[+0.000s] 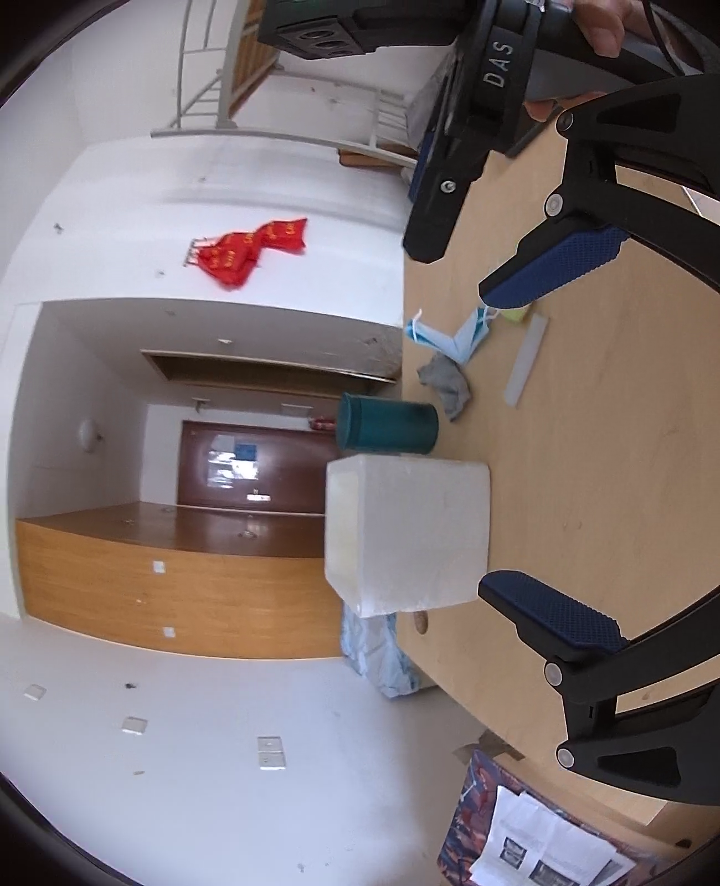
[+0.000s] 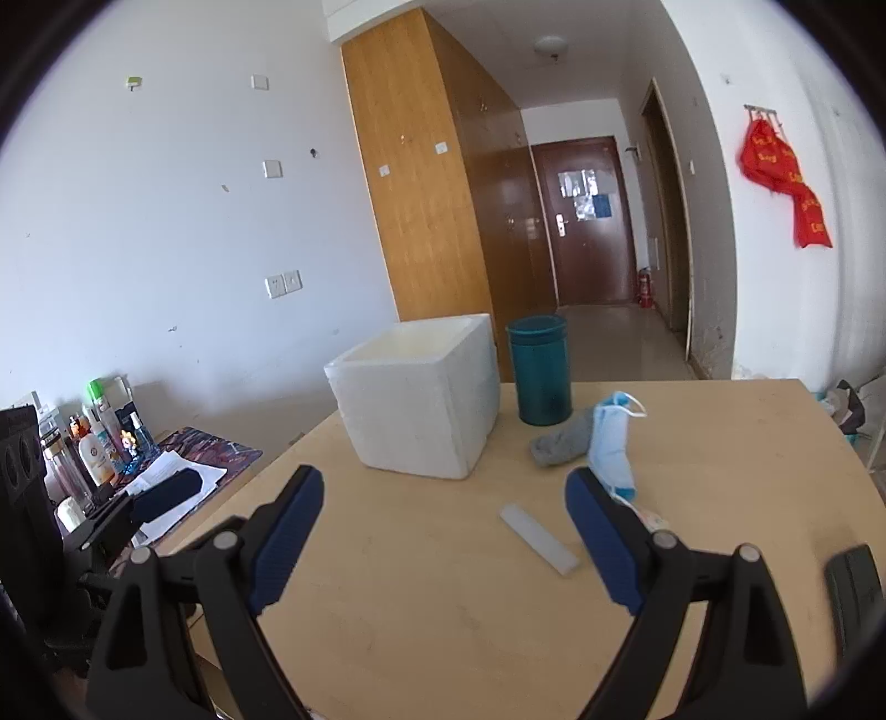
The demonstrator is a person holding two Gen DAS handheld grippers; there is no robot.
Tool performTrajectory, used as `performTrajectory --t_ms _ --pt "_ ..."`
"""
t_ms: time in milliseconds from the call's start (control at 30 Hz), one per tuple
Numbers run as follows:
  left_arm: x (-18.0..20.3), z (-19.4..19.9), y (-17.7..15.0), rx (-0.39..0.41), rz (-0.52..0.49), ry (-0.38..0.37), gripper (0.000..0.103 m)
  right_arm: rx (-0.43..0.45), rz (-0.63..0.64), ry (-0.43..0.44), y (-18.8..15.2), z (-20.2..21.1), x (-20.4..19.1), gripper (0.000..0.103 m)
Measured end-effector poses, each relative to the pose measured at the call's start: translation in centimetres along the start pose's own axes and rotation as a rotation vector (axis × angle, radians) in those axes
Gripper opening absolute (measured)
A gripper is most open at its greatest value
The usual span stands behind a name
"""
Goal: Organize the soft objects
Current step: 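Move both tools toward the white tube and green tissue pack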
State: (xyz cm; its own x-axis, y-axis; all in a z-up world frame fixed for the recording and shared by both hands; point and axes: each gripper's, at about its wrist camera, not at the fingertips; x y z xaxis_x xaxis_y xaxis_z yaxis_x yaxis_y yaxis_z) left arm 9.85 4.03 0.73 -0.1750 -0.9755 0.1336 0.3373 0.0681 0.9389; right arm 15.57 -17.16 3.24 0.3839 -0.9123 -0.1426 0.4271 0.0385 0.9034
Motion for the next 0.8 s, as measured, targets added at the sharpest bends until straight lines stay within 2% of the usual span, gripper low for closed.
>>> performTrajectory --t_ms 367,800 --pt "3.1 1.9 -3.0 -0.002 -0.037 -0.049 0.096 0.058 -0.012 -0.101 -5.1 5.2 1.4 0.092" --pt "5.7 2.3 -5.1 0.006 -0.086 -0.132 0.096 0.063 0.014 -0.188 -7.9 7.0 2.8 0.092"
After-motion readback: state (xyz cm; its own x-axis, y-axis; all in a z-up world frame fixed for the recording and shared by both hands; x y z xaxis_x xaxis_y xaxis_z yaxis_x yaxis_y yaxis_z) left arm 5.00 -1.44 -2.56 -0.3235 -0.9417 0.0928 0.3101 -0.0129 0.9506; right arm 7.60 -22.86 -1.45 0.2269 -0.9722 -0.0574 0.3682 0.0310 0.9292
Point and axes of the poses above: each gripper's, at about its wrist camera, not at the fingertips, and z roughly against the way its jaws point, x to its right, y to its top, and after that the axes turned 9 degrees about -y, right-handed
